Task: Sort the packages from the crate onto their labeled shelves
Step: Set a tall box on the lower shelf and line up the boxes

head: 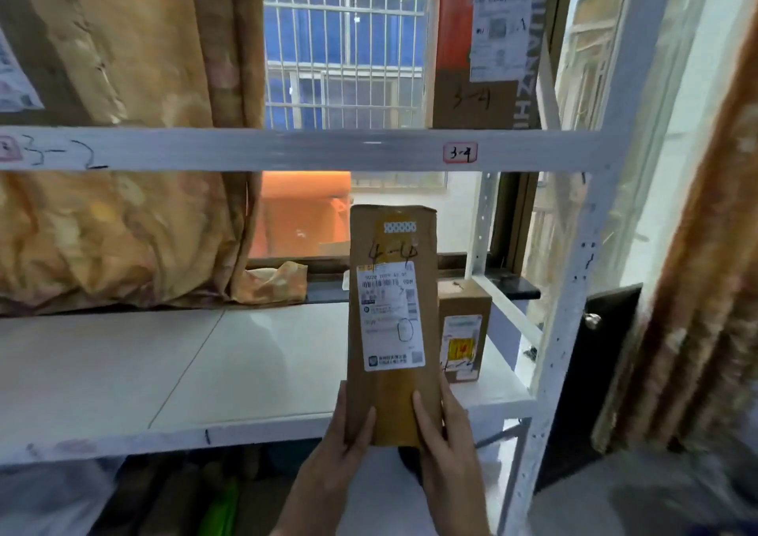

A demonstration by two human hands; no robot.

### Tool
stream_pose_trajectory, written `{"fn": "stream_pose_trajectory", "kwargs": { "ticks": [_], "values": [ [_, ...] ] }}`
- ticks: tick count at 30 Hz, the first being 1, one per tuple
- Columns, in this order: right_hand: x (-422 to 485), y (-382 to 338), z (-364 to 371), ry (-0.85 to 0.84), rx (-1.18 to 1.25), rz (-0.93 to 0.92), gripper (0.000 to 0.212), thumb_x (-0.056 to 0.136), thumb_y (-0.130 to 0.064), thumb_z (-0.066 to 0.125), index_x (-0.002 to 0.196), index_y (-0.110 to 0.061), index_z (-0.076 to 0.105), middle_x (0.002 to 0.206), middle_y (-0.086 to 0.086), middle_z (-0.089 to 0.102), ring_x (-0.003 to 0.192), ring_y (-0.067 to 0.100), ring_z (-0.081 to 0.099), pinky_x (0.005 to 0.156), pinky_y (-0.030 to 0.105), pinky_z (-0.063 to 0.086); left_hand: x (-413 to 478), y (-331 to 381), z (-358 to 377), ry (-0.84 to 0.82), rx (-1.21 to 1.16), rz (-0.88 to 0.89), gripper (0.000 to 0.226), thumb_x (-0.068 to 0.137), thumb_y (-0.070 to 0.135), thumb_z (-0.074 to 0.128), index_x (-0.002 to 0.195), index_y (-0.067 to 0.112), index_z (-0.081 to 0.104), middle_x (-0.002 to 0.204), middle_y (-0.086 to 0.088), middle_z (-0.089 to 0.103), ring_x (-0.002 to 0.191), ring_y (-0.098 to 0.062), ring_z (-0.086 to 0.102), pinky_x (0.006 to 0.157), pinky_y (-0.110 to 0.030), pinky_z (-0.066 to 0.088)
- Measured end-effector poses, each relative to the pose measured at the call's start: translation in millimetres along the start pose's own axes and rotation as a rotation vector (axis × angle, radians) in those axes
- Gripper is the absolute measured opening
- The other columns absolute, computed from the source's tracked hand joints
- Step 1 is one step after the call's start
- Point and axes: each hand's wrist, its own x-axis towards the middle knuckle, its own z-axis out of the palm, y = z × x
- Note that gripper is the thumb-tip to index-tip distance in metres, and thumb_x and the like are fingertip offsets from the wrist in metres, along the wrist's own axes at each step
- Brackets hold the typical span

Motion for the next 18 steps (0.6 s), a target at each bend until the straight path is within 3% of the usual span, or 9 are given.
{"fn": "stream_pose_trajectory", "kwargs": {
  "ticks": [1, 2, 4, 7, 8, 12, 14, 18],
  "values": [
    [1, 7, 13, 0.035, -0.003, 0.017, 0.084, 0.069, -0.001, 0.081, 0.143, -0.016, 0.042, 0.154, 0.008, 0.024, 0.142, 0.019, 0.025, 0.114, 0.031, 0.028, 8, -12, 19, 0.114, -0.073, 0.084, 0.039, 0.095, 0.038, 0.047, 0.134, 0.042, 0.043, 0.127, 0.030, 0.045, 0.094, 0.007, 0.062, 0.087, 0.001, 0.034],
    [5, 11, 19, -0.015, 0.026, 0.016, 0.080, 0.072, -0.001, 0.078, 0.142, -0.015, 0.042, 0.155, 0.008, 0.022, 0.143, 0.015, 0.019, 0.116, 0.025, 0.022, 13, -19, 28, 0.166, -0.029, 0.110, 0.069, 0.084, 0.032, 0.060, 0.145, 0.032, 0.027, 0.132, 0.015, 0.048, 0.090, -0.005, 0.067, 0.078, -0.010, 0.049],
    [12, 23, 34, -0.048, 0.036, 0.042, 0.071, 0.081, -0.001, 0.070, 0.144, -0.016, 0.040, 0.157, 0.001, 0.015, 0.144, 0.009, 0.013, 0.116, 0.017, 0.015, 22, -30, 44, 0.157, 0.069, 0.209, 0.091, 0.073, 0.023, 0.062, 0.149, 0.019, 0.012, 0.139, -0.015, 0.042, 0.091, -0.021, 0.070, 0.075, -0.025, 0.055],
    [21, 42, 53, -0.013, 0.040, 0.042, 0.060, 0.089, -0.004, 0.060, 0.144, -0.016, 0.038, 0.156, -0.016, 0.007, 0.144, 0.005, 0.013, 0.114, 0.016, 0.019, 46, -46, 56, 0.168, 0.063, 0.239, 0.078, 0.076, 0.022, 0.061, 0.145, 0.011, 0.027, 0.148, -0.023, 0.029, 0.121, -0.027, 0.049, 0.092, -0.031, 0.043],
    [27, 45, 58, -0.006, 0.034, 0.058, 0.059, 0.089, -0.008, 0.059, 0.144, -0.014, 0.039, 0.156, -0.014, 0.011, 0.144, 0.007, 0.015, 0.114, 0.018, 0.021, 52, -50, 60, 0.150, 0.047, 0.229, 0.074, 0.077, 0.021, 0.061, 0.143, 0.010, 0.033, 0.150, -0.022, 0.026, 0.126, -0.026, 0.040, 0.095, -0.033, 0.038],
    [39, 62, 84, 0.016, -0.072, 0.023, 0.059, 0.084, -0.013, 0.060, 0.140, -0.011, 0.044, 0.151, 0.012, 0.030, 0.141, 0.028, 0.028, 0.109, 0.039, 0.031, 76, -64, 73, 0.205, 0.053, 0.231, 0.061, 0.080, 0.023, 0.050, 0.139, 0.010, 0.039, 0.149, -0.024, 0.027, 0.124, -0.026, 0.037, 0.093, -0.032, 0.038],
    [41, 70, 98, 0.016, -0.093, 0.044, 0.060, 0.083, -0.011, 0.064, 0.140, -0.011, 0.045, 0.150, 0.014, 0.031, 0.140, 0.029, 0.029, 0.108, 0.040, 0.032, 84, -71, 82, 0.215, 0.051, 0.236, 0.059, 0.081, 0.024, 0.046, 0.138, 0.010, 0.040, 0.147, -0.024, 0.029, 0.121, -0.027, 0.039, 0.090, -0.031, 0.039],
    [35, 85, 123, -0.002, -0.095, 0.056, 0.068, 0.081, -0.007, 0.072, 0.141, -0.012, 0.042, 0.151, 0.013, 0.030, 0.142, 0.026, 0.026, 0.113, 0.033, 0.023, 92, -98, 103, 0.229, 0.035, 0.253, 0.062, 0.080, 0.020, 0.057, 0.138, 0.011, 0.039, 0.148, -0.024, 0.028, 0.127, -0.027, 0.036, 0.097, -0.037, 0.036]
  ]
}}
